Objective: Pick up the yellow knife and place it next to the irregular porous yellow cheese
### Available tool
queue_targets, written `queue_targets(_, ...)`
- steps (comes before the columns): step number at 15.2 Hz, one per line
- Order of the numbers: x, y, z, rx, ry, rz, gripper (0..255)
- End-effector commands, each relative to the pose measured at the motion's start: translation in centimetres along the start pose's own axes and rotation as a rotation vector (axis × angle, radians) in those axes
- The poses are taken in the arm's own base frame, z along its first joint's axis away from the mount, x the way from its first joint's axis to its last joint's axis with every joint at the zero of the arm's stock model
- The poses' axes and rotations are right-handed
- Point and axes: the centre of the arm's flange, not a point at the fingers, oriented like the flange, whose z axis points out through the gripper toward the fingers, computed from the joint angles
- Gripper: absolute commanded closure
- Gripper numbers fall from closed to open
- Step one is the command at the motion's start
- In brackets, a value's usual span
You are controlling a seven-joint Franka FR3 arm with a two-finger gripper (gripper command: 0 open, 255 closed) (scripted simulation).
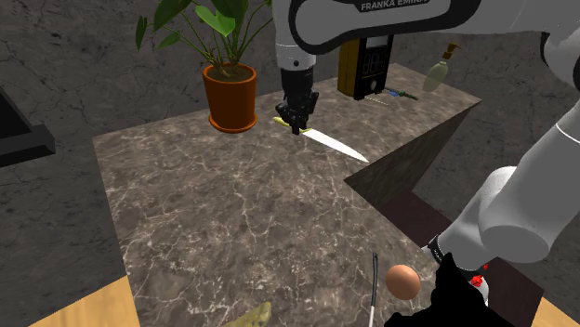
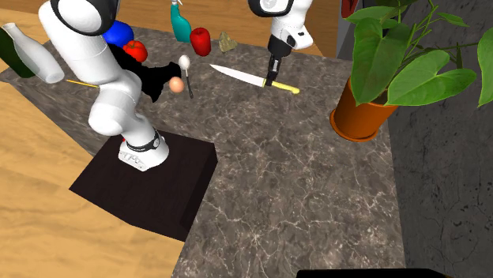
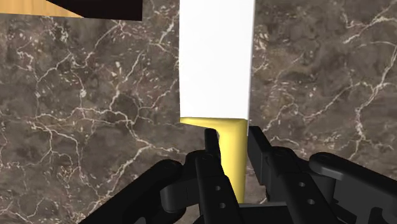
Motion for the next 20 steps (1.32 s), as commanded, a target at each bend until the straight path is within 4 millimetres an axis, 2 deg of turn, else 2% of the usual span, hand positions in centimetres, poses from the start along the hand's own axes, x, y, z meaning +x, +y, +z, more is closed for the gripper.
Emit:
queue_targets(1, -1.8, -2.0, 0.1, 0.000, 0.000, 0.001, 255)
queue_targets(20, -18.6, -20.5, 1.8, 0.000, 0.000, 0.001, 255)
